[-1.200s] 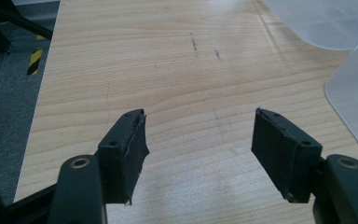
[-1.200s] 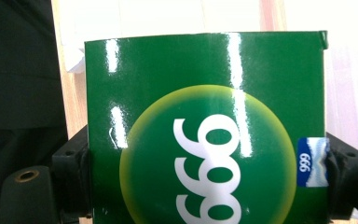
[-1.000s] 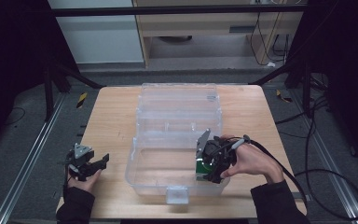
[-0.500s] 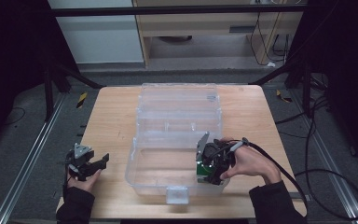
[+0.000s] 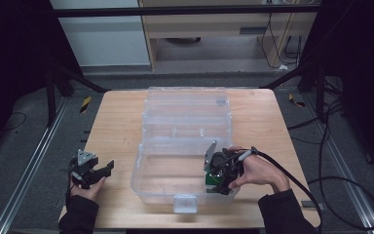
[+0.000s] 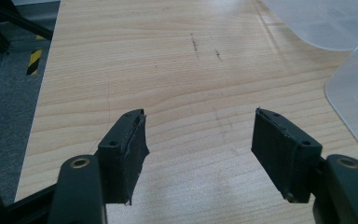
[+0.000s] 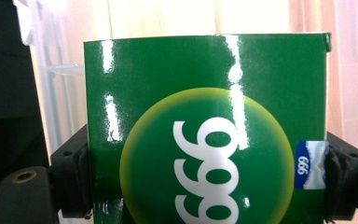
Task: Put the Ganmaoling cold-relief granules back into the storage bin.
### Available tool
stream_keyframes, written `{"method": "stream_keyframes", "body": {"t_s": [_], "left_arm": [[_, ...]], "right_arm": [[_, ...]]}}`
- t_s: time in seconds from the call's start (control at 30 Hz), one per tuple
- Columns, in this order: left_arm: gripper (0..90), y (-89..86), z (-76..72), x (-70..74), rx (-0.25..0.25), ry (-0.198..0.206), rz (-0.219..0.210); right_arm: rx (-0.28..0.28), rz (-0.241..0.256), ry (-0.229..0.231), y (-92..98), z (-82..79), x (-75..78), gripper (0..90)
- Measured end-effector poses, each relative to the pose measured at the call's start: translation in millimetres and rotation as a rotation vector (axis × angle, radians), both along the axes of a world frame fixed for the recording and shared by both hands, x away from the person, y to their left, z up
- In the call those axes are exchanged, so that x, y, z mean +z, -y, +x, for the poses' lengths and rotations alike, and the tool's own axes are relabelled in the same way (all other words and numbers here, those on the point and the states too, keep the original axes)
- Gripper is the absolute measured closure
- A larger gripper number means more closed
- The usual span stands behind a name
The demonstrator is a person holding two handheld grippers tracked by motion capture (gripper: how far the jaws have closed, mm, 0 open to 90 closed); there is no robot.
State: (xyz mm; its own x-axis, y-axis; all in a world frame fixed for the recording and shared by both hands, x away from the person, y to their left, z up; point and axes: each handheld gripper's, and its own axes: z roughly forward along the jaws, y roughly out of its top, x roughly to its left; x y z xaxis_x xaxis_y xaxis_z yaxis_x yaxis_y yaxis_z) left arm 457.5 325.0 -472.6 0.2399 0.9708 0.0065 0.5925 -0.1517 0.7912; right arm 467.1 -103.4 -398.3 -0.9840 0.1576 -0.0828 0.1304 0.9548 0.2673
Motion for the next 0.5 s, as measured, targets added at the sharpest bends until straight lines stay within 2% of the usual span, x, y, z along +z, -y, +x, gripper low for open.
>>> {"method": "stream_keyframes", "body": {"t_s": [0.2,0.5], "left_arm": [[34.5,0.2,-0.1,0.1,-0.001,0.0,0.0],[34.5,0.2,0.0,0.0,-0.001,-0.001,0.0]], "right_arm": [[0.004,-0.032,-0.01,-2.8,2.4,-7.8,14.0],[0.01,-0.036,-0.017,-3.7,3.0,-10.2,13.9]]}}
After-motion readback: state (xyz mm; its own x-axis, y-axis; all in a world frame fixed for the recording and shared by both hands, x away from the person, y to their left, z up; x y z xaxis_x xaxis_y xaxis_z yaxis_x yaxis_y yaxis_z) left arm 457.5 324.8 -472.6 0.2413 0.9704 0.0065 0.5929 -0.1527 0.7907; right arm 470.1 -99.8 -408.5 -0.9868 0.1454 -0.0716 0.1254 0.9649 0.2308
